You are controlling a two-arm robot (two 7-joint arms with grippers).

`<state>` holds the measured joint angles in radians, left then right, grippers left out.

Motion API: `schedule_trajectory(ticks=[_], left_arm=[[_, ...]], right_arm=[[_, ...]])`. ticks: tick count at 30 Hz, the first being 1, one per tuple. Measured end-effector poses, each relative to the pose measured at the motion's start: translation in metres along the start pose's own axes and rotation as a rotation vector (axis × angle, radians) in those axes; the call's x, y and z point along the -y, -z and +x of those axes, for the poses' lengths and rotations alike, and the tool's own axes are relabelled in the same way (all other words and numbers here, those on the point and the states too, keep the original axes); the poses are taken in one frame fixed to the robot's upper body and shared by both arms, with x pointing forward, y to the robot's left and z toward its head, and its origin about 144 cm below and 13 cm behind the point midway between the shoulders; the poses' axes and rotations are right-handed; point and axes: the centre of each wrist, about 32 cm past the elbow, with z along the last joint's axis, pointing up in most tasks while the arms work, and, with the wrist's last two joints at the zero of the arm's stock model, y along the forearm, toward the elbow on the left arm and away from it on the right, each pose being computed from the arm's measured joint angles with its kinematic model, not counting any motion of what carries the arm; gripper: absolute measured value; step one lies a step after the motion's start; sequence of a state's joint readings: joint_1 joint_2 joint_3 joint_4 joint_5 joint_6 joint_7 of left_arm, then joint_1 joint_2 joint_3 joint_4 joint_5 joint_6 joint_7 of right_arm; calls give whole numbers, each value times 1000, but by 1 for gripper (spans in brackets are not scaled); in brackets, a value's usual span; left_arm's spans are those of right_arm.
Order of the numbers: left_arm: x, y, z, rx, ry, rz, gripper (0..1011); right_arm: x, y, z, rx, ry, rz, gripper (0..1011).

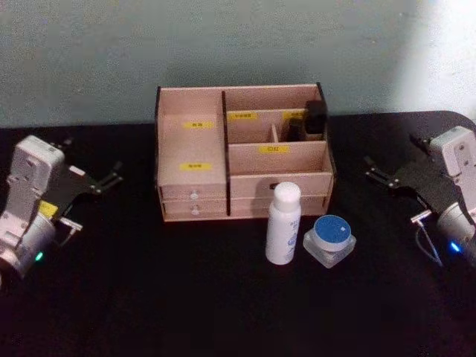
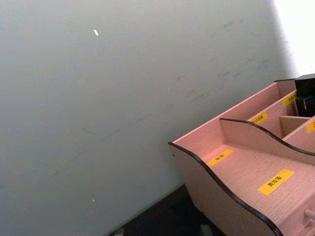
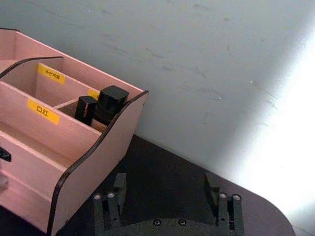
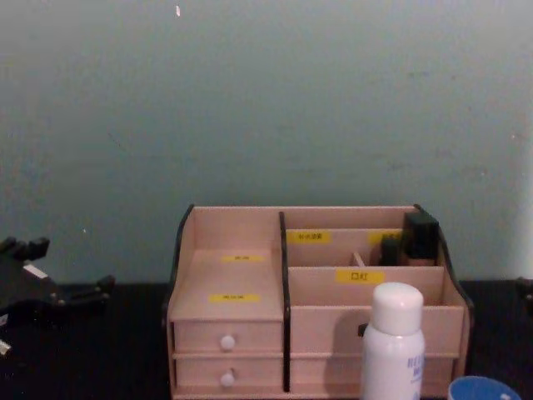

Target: Pick up the facial cleanser and watermelon frost from the table and place them into the tiered storage box.

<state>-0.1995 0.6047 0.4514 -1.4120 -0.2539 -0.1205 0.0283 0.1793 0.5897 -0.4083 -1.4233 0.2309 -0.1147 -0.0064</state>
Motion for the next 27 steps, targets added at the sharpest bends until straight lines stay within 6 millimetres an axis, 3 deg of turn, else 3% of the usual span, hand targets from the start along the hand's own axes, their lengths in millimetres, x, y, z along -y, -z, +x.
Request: schedule_trajectory(ticks=[27], left_arm=[[0,0,0,0,0,0,1001]], right_arm=[[30,3,13,-39,-146,-9,1002]])
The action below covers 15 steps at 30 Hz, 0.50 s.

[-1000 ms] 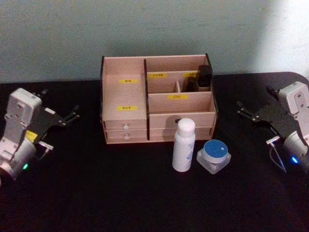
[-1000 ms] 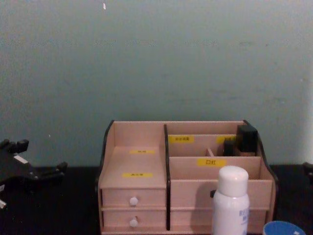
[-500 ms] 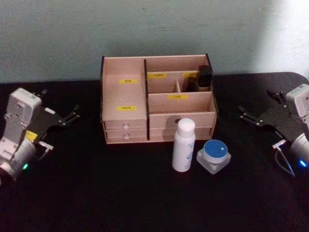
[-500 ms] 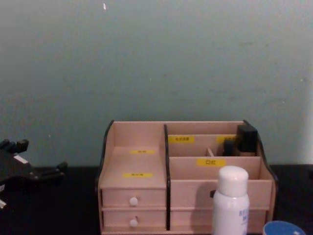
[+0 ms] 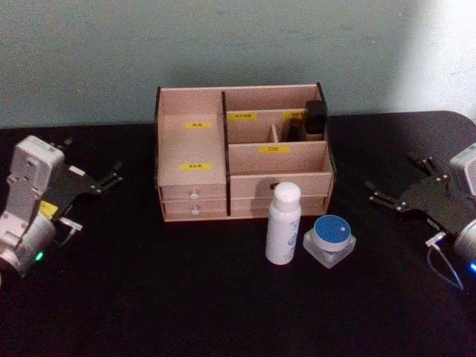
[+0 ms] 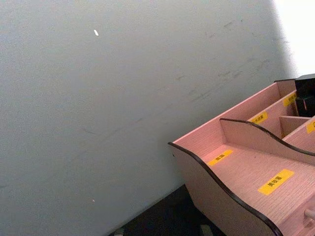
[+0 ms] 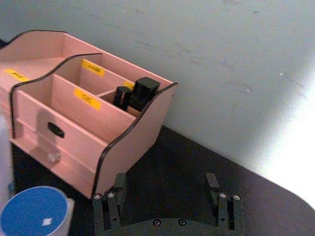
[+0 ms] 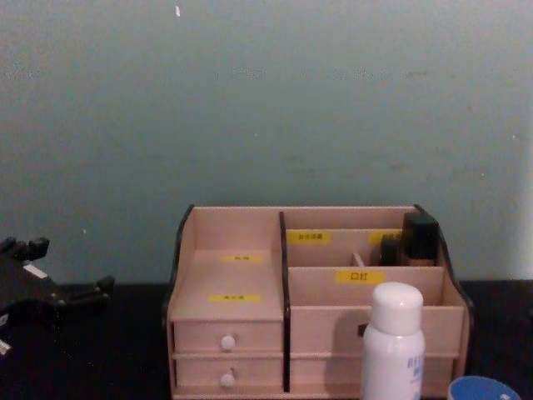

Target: Pick up the facial cleanser and watermelon frost from the table and place them into the tiered storage box.

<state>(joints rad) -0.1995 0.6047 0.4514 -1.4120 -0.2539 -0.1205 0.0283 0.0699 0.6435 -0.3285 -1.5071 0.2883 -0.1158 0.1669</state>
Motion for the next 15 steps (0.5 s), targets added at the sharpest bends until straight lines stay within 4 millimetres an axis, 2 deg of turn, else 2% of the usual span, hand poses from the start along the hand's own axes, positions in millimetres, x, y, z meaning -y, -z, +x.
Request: schedule_trajectory(ticks=[15], left_arm=[[0,0,0,0,0,0,1001]], right_arm=[[21,7,0,-78,-120,41,1003]])
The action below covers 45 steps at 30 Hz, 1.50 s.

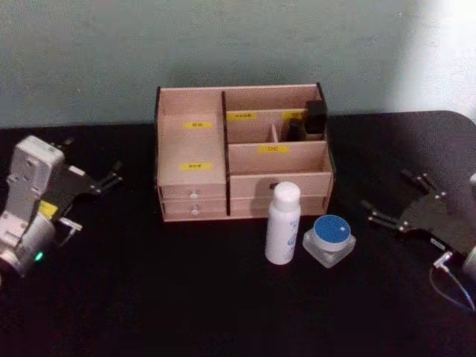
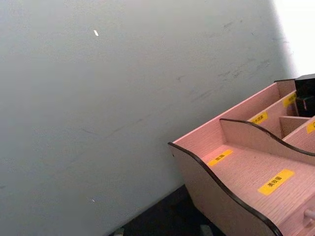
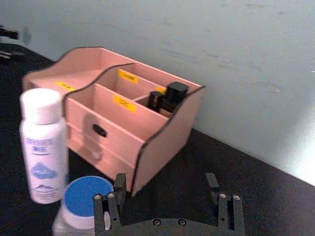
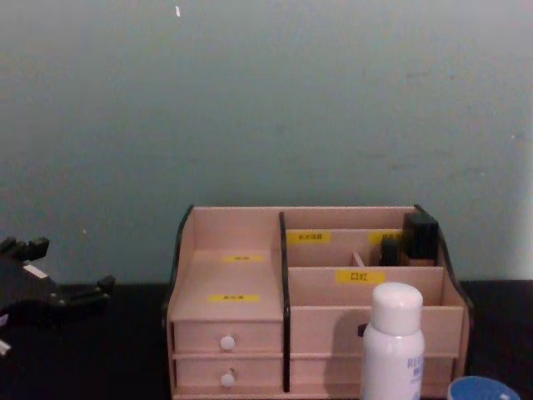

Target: Pick up the facial cleanser and watermelon frost from the table and place them into the tiered storage box.

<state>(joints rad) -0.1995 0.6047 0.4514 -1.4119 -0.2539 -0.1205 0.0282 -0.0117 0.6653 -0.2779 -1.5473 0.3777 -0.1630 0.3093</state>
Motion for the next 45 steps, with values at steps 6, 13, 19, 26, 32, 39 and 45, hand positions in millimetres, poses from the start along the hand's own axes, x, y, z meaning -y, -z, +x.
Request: schedule_trajectory(ticks=[6,13,19,26,32,39,45], left_arm=[[0,0,0,0,0,0,1001],[0,0,0,0,0,0,1001],[0,0,0,0,0,0,1001],[0,0,0,0,0,0,1001],[0,0,0,0,0,0,1001],[0,0,0,0,0,0,1001],[0,0,0,0,0,0,1001]], right_arm=[[4,2,-3,-6,-60,12,1003],[5,1,-5,-9,-92,28,1002],[2,0,-7,-1,-139,53,1003],[-5,0,-7,16,-214,75,1002],[-10,-1,-9,25,-273,86,1002],[-21,-1,-9,27,-337,97,1003],[-30,0,-9,18,-375,101,1003]])
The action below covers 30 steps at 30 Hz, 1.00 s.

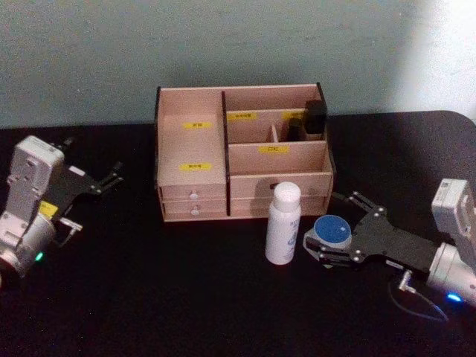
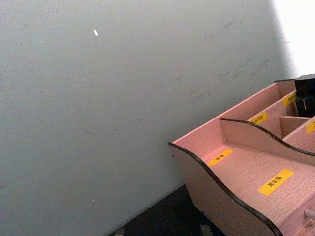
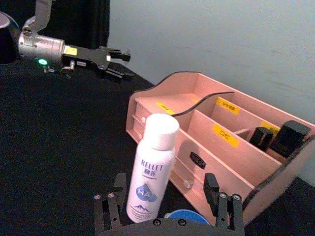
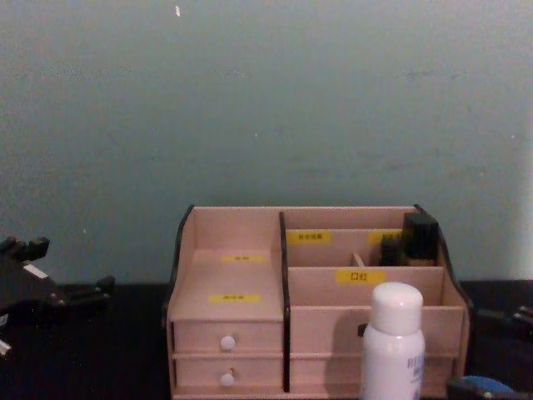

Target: Pick up the facial cleanser and watermelon frost from the table and place them into the tiered storage box.

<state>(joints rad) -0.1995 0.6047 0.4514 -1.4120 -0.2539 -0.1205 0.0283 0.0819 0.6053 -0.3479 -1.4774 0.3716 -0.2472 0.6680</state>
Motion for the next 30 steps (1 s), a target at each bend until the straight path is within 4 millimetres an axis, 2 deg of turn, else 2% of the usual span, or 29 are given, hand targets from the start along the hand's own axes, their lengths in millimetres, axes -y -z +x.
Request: schedule_trajectory(ticks=[30], left_arm=[[0,0,0,0,0,0,1001]], right_arm=[[-37,9,19,-59,-121,19,1003]])
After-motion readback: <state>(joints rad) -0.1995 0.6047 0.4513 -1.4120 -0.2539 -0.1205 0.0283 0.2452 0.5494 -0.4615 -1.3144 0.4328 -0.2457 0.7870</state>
